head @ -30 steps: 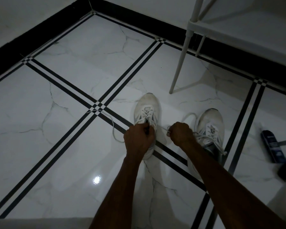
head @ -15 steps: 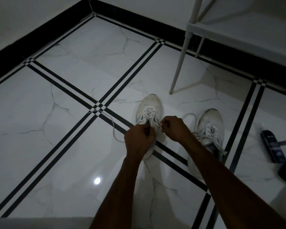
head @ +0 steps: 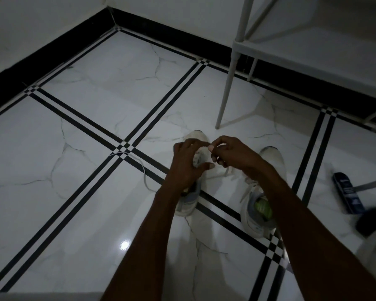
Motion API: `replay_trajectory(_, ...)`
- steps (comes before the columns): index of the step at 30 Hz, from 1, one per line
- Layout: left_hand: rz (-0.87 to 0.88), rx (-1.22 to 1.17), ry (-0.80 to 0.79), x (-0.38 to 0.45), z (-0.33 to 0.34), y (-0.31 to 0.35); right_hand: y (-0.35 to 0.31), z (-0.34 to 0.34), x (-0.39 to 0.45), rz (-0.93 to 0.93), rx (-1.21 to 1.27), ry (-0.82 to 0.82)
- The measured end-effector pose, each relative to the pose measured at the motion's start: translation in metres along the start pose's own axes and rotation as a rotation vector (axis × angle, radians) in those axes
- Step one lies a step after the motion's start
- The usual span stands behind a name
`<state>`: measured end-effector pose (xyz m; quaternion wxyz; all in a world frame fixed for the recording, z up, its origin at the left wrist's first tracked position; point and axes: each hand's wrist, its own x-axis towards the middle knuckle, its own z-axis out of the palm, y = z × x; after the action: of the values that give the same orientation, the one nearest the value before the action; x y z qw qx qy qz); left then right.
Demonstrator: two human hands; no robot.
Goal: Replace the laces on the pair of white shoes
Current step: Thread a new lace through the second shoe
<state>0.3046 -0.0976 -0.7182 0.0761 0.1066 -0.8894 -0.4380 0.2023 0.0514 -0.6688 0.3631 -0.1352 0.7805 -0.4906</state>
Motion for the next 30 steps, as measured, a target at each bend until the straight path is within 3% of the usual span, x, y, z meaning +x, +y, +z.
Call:
replay_trajectory(2,-0.062,-0.073,-0.001,0.009,-0.004,0.002,-0.006,-0.008,-0.002,-0.027,0.01,-0.007)
replay_trajectory(6,-0.229,-0.022,0.317,0.005,-0.022,-0.016,-0.004,-0.014,-0.005,-0.042,-0.018,0.006)
replay_trajectory(11,-0.021,-0.085,0.0,0.01,-0.024,0.004,-0.01,-0.001,-0.004,-0.054,-0.043,-0.027)
replay_trajectory(13,-0.128,0.008,0.101,0.011,-0.027,0.0,-0.011,-0.002,-0.004,-0.059,-0.057,-0.009)
replay_trajectory(15,-0.276,0.237,0.302,0.006,-0.039,-0.015,-0.01,-0.006,-0.004,-0.074,-0.071,0.007)
replay_trajectory(17,-0.265,0.264,0.396,0.003,-0.045,-0.027,-0.008,-0.006,-0.004,-0.082,-0.072,0.004)
replay_trajectory(20,0.036,-0.001,0.103,0.01,-0.033,-0.017,-0.008,0.0,-0.002,-0.09,-0.064,-0.017)
replay_trajectory(22,0.017,-0.014,-0.027,0.012,-0.023,-0.012,-0.009,0.005,-0.001,-0.093,-0.084,-0.013)
replay_trajectory(27,-0.254,0.233,0.298,0.005,-0.039,-0.047,-0.003,0.0,0.0,-0.093,-0.132,0.015)
replay_trajectory(30,-0.074,0.261,0.101,0.012,-0.036,-0.047,-0.003,0.005,0.003,-0.096,-0.128,0.021)
